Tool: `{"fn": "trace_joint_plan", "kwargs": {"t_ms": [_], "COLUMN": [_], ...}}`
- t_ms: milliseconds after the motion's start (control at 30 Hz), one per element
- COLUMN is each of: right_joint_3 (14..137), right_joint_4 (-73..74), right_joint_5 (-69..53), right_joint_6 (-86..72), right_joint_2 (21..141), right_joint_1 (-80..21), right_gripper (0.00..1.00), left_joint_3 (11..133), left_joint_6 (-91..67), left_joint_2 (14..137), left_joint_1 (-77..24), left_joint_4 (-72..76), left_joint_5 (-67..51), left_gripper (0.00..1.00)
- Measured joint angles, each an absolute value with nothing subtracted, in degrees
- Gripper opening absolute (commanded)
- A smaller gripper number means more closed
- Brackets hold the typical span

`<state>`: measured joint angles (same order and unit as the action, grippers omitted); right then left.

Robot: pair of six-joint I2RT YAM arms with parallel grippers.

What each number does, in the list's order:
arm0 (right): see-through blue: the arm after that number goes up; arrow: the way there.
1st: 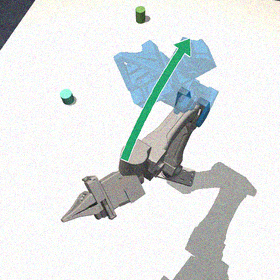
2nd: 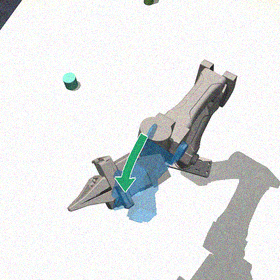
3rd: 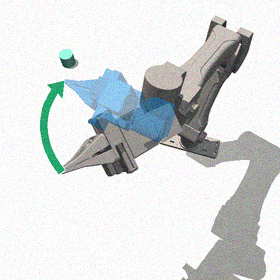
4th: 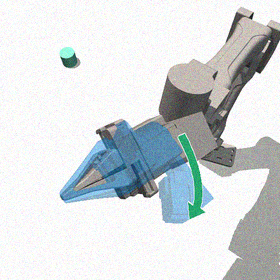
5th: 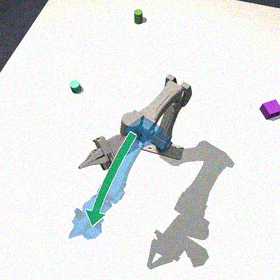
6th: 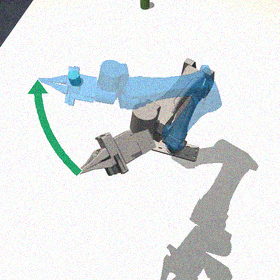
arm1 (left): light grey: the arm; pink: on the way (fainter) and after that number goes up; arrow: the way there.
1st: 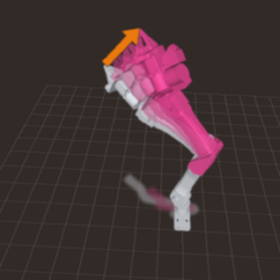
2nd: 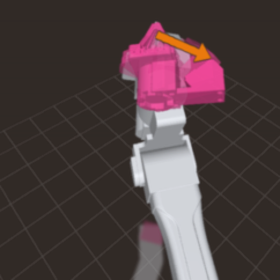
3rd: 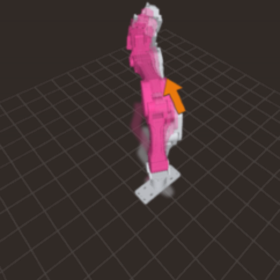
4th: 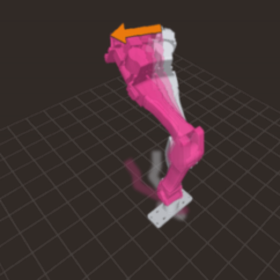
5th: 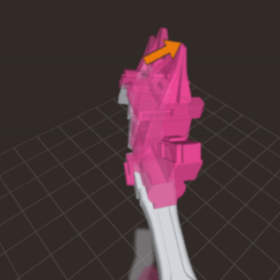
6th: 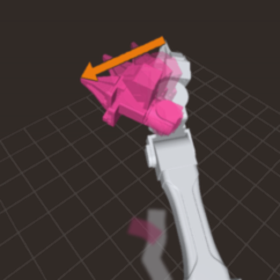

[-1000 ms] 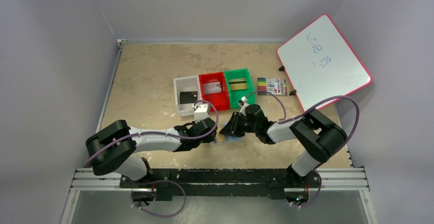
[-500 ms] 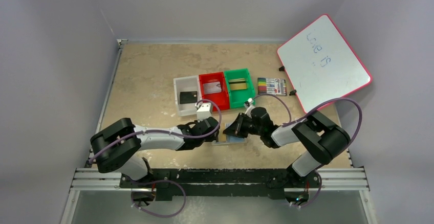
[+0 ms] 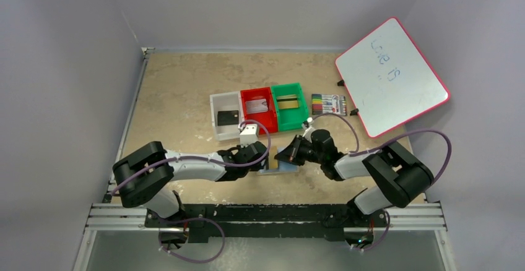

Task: Take the credit cards out of the card holder
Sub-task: Remove the credit card from the card holder.

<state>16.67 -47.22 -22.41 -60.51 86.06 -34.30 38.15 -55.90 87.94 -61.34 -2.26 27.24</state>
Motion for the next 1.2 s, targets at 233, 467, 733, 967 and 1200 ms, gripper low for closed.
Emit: {"fn": "trace_joint_plan", "kwargs": {"t_ms": [233,467,733,967,1200], "right_joint_3": [16.03,16.05,16.16,16.16,16.16], "right_joint_4": [-45.15,-47.66,-48.88,-48.88,-48.21], "right_joint_5": [-22.63,-24.34,-25.23,-25.19,-24.56], "right_joint_6": [-58.74,-58.41,-58.24,-58.02,-57.76], "right_joint_2": [85.76,90.19,91.24,91.24,91.00], "right_joint_1": [-32.60,-32.49,-32.34,-32.34,-32.10], "right_gripper": [0.00,0.00,0.00,0.00,0.00], "left_joint_3": [38.28,37.15,37.06,37.01,40.93], "left_joint_6": [-55.92,-55.70,-55.70,-55.99,-58.52], "left_joint_2": [87.94,84.64,82.11,86.83,92.95], "left_joint_1": [-61.54,-61.54,-61.58,-61.58,-63.29], "left_joint_4": [-2.48,-2.46,3.77,9.23,6.42], "left_joint_5": [27.77,27.29,24.93,21.19,25.17], "left_gripper": [0.15,0.27,0.31,0.20,0.13]}}
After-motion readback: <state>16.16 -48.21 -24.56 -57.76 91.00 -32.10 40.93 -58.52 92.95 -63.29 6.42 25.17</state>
